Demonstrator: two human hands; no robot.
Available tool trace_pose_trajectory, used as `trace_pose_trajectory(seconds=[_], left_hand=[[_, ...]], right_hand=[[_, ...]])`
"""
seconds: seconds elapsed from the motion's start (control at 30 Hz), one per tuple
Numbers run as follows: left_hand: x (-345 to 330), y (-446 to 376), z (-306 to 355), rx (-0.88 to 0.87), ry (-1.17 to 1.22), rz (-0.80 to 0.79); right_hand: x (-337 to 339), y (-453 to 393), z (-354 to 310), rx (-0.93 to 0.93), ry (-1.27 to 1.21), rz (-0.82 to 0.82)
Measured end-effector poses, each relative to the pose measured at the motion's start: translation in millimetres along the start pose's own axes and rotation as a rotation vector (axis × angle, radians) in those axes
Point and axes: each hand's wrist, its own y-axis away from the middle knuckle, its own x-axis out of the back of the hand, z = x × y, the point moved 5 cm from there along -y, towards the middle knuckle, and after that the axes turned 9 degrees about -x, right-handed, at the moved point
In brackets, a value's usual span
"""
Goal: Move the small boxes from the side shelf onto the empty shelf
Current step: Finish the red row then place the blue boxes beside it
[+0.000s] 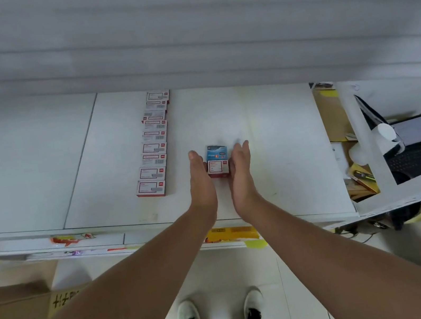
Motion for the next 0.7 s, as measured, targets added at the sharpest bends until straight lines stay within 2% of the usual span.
trace_pose_trajectory(seconds=[0.2, 0.57, 0.7], left_hand=[[-7.2, -8.1, 14.4, 0.004, -0.071, 0.004], [-17.9, -46.7, 18.6, 0.025, -0.113, -0.028], [-20.2, -40.7, 38.8, 0.013, -0.223, -0.04]], right_hand=[[-2.6, -29.2, 3.4, -0.036, 0.117, -0.078], [-9.3, -46.3, -33.3, -0.054, 0.27, -0.078], [-2.4, -38.5, -49.4, -0.065, 0.344, -0.038]])
